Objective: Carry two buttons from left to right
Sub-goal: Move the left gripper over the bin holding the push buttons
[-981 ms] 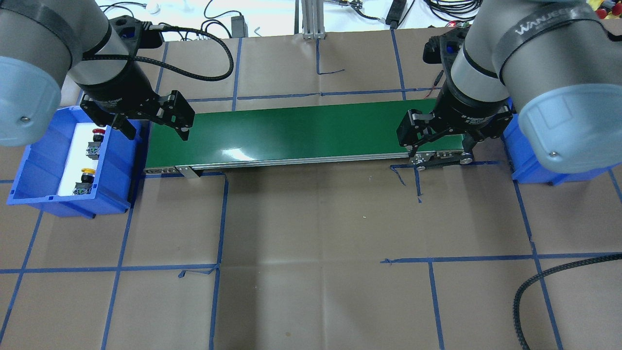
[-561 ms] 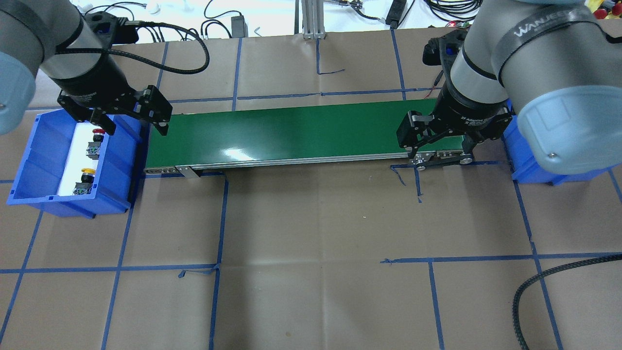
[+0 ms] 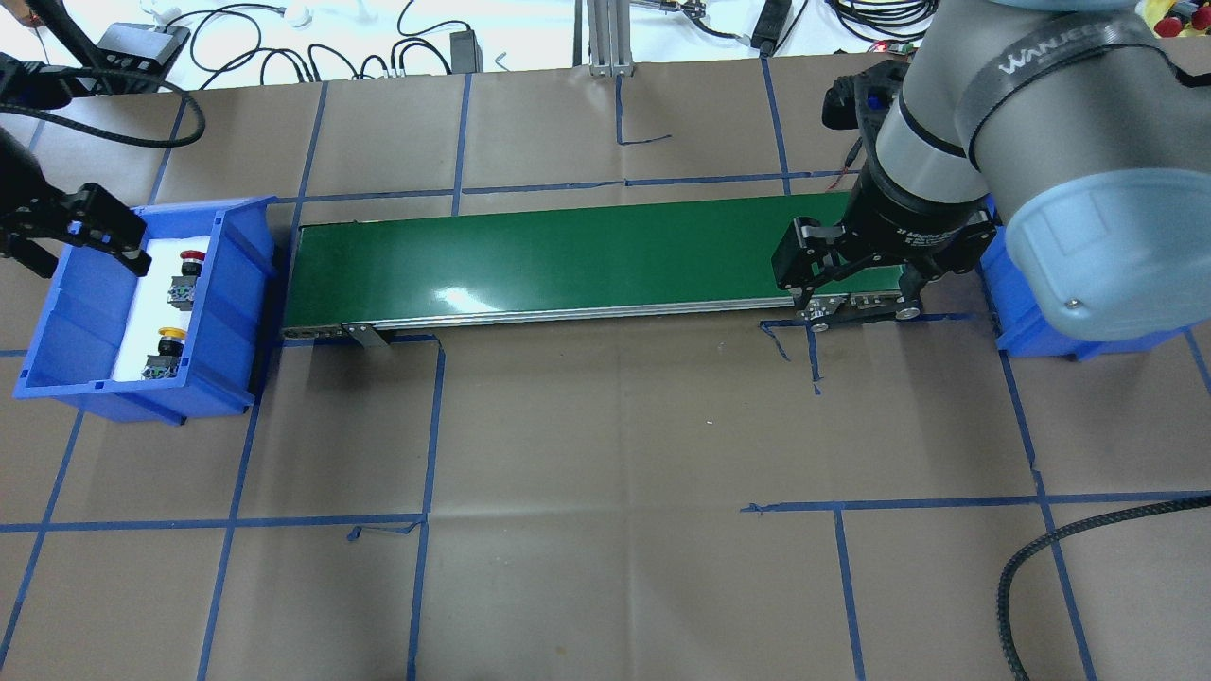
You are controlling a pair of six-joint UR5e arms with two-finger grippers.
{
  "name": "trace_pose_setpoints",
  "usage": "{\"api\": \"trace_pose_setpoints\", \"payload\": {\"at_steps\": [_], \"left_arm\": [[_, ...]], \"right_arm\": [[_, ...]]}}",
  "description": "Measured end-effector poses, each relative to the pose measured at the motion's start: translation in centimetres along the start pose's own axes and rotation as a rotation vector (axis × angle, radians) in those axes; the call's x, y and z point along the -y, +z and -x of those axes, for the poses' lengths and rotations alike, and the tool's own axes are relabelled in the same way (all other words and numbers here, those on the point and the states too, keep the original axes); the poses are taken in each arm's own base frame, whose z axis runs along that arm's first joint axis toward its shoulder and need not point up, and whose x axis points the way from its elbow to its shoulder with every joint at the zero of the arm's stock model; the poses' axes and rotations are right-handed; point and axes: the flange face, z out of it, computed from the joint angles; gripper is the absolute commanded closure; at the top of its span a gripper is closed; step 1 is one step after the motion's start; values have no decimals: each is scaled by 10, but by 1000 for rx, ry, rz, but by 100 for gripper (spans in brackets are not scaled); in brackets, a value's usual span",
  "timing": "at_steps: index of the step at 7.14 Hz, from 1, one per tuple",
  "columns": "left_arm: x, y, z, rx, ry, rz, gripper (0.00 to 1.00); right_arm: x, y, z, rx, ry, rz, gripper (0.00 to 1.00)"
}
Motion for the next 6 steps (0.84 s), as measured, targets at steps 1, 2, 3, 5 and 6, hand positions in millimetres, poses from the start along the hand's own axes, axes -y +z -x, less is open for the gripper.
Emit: {"api": "trace_pose_setpoints", "payload": {"at_steps": [1, 2, 3, 5, 6], "left_arm": [[3, 16, 40, -9, -17, 6, 0], [8, 31, 63, -9, -24, 0, 0], [14, 45, 73, -8, -27, -14, 1], [29, 77, 80, -8, -27, -56, 1], [36, 96, 79, -4, -23, -68, 1]], "right_arm": [[0, 0, 0, 0, 0, 1, 0], [0, 0, 0, 0, 0, 1, 0], [0, 1, 0, 1, 0, 1, 0], [0, 1, 0, 1, 0, 2, 0], [0, 1, 0, 1, 0, 2, 0]]}}
